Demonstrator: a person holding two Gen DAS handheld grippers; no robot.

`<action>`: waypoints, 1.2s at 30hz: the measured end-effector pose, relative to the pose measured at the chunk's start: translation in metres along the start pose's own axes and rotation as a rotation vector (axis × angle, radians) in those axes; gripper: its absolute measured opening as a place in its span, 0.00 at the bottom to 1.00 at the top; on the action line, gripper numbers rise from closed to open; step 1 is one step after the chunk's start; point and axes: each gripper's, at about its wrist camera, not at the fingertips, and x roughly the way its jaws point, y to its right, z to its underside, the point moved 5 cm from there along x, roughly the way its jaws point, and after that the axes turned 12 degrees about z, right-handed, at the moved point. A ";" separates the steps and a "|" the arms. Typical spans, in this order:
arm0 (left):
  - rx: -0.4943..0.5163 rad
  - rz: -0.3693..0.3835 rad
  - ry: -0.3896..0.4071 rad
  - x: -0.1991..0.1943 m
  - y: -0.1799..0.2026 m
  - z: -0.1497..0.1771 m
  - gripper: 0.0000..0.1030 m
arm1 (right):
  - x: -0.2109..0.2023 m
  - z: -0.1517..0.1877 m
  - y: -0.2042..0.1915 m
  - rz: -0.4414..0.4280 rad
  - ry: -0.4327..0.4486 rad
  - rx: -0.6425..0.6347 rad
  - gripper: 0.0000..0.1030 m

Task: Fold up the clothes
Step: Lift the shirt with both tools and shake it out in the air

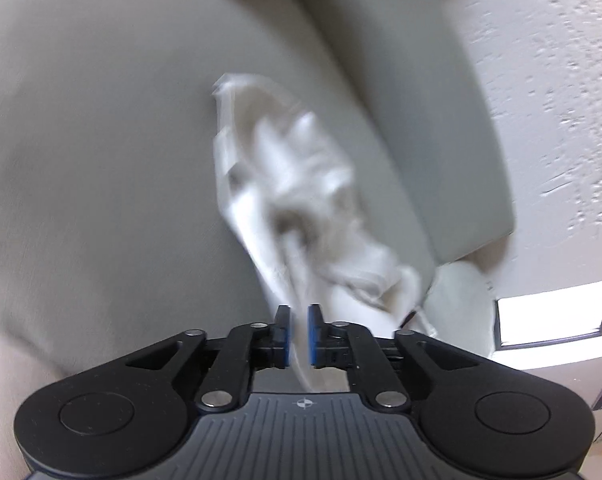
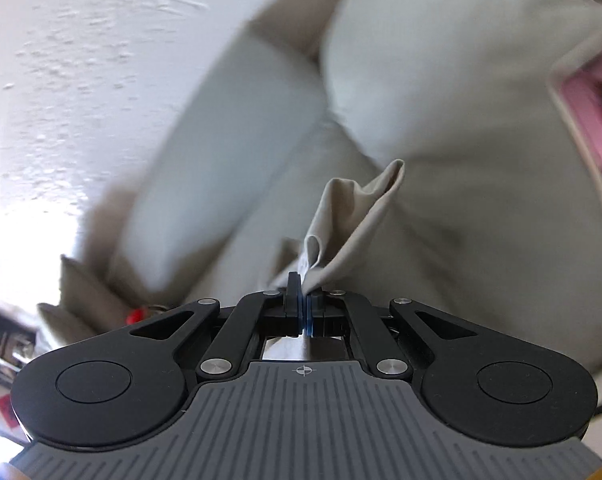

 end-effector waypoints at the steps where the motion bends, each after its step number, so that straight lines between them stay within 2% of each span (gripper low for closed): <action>1: -0.012 -0.010 -0.004 0.001 -0.007 0.005 0.22 | 0.005 0.002 0.011 0.018 -0.013 0.017 0.01; 2: -0.023 -0.021 -0.009 0.002 -0.014 0.010 0.27 | 0.011 0.003 0.019 0.031 -0.020 0.031 0.01; 3: -0.022 -0.030 -0.008 0.003 -0.019 0.015 0.28 | 0.015 0.005 0.026 0.037 -0.025 0.044 0.01; 5: 0.036 -0.036 0.019 0.004 -0.017 0.016 0.34 | 0.022 0.008 0.036 0.034 -0.033 0.066 0.01; 7: 0.015 -0.018 0.023 0.011 -0.020 0.014 0.36 | 0.026 0.006 0.040 0.028 -0.032 0.067 0.01; 11: -0.027 0.035 -0.034 0.036 -0.024 0.016 0.31 | 0.036 0.001 0.043 0.008 -0.039 0.077 0.01; 15: -0.051 0.039 -0.074 0.061 -0.035 0.019 0.14 | 0.041 0.002 0.041 -0.019 -0.042 0.076 0.01; 18: -0.069 0.051 -0.063 0.063 -0.037 0.020 0.14 | 0.043 0.003 0.044 -0.049 -0.054 0.080 0.01; 24: -0.037 0.033 -0.006 0.047 -0.035 0.020 0.15 | 0.043 0.005 0.047 -0.095 -0.074 0.050 0.01; 28: -0.038 0.046 0.035 0.054 -0.032 0.011 0.20 | 0.050 0.007 0.048 -0.114 -0.088 0.056 0.02; 34: -0.011 0.058 -0.002 0.082 -0.025 0.005 0.19 | 0.062 0.010 0.055 -0.112 -0.121 0.096 0.02; 36: -0.009 0.044 -0.013 0.090 -0.024 0.004 0.17 | 0.065 0.013 0.052 -0.056 -0.128 0.068 0.02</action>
